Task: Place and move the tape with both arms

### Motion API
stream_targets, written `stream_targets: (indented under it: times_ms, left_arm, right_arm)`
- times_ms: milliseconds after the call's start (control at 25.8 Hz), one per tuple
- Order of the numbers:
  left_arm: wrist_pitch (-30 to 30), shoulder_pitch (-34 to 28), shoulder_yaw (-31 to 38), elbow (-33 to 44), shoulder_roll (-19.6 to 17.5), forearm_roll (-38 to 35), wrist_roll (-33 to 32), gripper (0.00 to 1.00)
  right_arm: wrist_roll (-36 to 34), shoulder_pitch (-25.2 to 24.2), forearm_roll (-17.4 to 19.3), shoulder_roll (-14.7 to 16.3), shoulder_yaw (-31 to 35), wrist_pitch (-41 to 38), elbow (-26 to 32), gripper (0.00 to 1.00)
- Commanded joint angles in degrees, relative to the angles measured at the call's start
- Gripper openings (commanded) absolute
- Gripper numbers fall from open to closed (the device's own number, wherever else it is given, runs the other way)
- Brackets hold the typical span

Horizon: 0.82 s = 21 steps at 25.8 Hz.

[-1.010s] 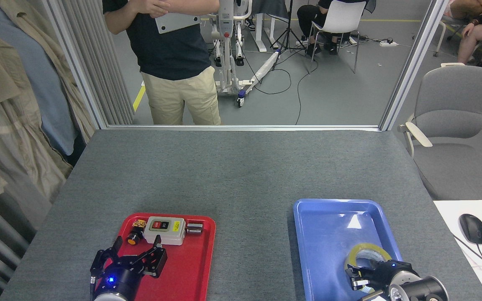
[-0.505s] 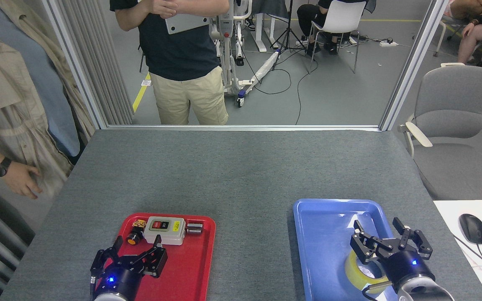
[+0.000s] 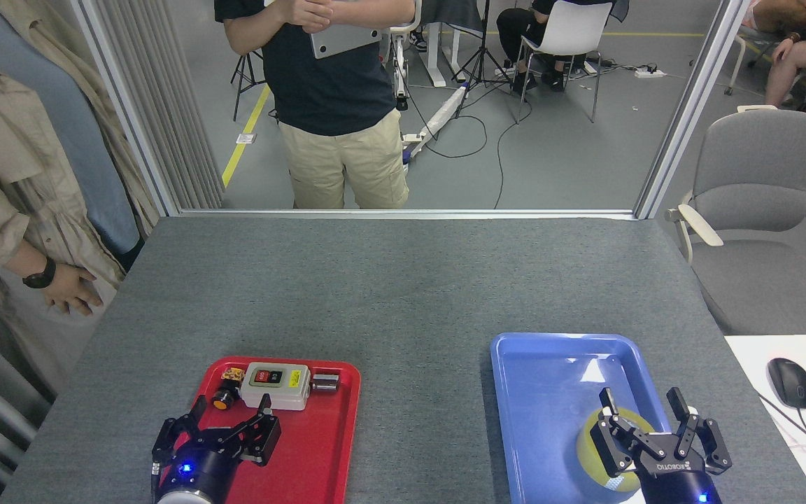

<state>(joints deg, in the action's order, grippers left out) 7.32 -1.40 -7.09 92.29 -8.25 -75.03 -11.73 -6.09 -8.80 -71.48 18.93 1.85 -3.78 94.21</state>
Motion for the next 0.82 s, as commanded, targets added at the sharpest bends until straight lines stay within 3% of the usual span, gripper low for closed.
stream_targets:
  times_ms: [0, 777]
  left_arm:
    - [0.0, 0.0, 0.1, -0.1, 0.0, 0.1, -0.1, 1.00]
    - [-0.1, 0.1, 0.1, 1.8, 0.1, -0.1, 1.8, 1.00]
  right_arm:
    - [-0.2, -0.2, -0.1, -0.1, 0.1, -0.3, 0.0, 0.99]
    - [-0.2, -0.2, 0.1, -0.3, 0.1, -0.5, 0.1, 0.99]
